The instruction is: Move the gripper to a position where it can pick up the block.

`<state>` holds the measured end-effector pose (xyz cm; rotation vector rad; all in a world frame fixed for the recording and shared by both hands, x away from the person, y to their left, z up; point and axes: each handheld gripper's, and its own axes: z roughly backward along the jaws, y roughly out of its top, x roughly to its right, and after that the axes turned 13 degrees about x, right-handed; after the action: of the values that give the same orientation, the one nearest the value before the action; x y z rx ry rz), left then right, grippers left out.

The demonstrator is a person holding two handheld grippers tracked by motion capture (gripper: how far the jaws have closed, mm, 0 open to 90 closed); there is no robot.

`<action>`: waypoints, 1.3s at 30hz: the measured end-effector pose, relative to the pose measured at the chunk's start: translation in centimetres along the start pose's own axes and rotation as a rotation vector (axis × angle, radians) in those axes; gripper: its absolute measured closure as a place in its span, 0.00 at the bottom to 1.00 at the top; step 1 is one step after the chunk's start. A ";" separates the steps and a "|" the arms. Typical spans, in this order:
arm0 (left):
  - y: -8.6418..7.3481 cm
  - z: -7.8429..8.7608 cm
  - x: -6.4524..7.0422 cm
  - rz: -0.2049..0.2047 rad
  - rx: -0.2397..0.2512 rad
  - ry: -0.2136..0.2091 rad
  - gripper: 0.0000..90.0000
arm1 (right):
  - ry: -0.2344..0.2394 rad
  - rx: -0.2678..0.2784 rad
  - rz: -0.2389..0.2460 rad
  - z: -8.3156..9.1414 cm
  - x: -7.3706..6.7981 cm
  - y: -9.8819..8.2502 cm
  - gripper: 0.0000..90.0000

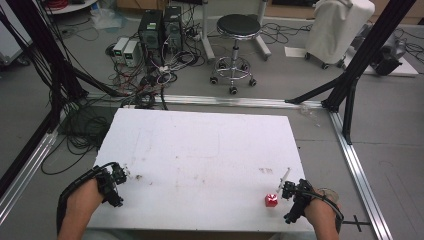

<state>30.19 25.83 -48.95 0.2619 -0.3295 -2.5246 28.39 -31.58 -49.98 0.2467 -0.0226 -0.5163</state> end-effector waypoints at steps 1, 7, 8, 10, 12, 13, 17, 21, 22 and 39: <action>0.0 0.0 0.0 0.000 0.000 0.004 0.24 | 0.000 0.002 0.002 0.0 0.0 0.0 0.02; 0.1 0.1 0.1 -0.002 0.003 0.001 0.24 | 0.001 0.003 0.001 0.0 0.0 0.0 0.02; 0.1 0.1 0.1 -0.004 0.003 0.001 0.24 | 0.000 0.002 0.001 -0.1 0.0 0.0 0.02; 0.1 0.1 0.1 -0.004 0.005 0.003 0.24 | -0.002 0.001 0.001 -0.1 0.0 0.0 0.02; 0.0 0.2 0.0 -0.001 0.005 0.000 0.24 | 0.000 0.002 0.003 -0.2 0.0 0.0 0.02; 0.0 0.2 0.0 0.000 0.005 0.001 0.24 | 0.000 0.000 0.008 -0.2 0.0 0.0 0.02; 0.0 0.3 0.0 0.001 0.010 0.004 0.24 | -0.013 0.005 0.022 -0.1 0.1 0.0 0.02; -0.1 0.5 0.0 0.004 0.014 0.006 0.24 | -0.016 0.003 0.034 0.0 0.4 -0.3 0.02; -0.1 0.5 0.0 0.005 0.017 0.007 0.24 | -0.016 0.003 0.034 0.0 0.4 -0.3 0.02; -0.1 0.7 -0.1 0.005 0.022 0.005 0.24 | -0.004 -0.025 0.249 0.5 3.1 -0.9 0.02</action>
<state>30.05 26.14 -48.32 0.2757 -0.3554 -2.5164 30.62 -33.97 -49.85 0.2147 -0.0497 -0.2694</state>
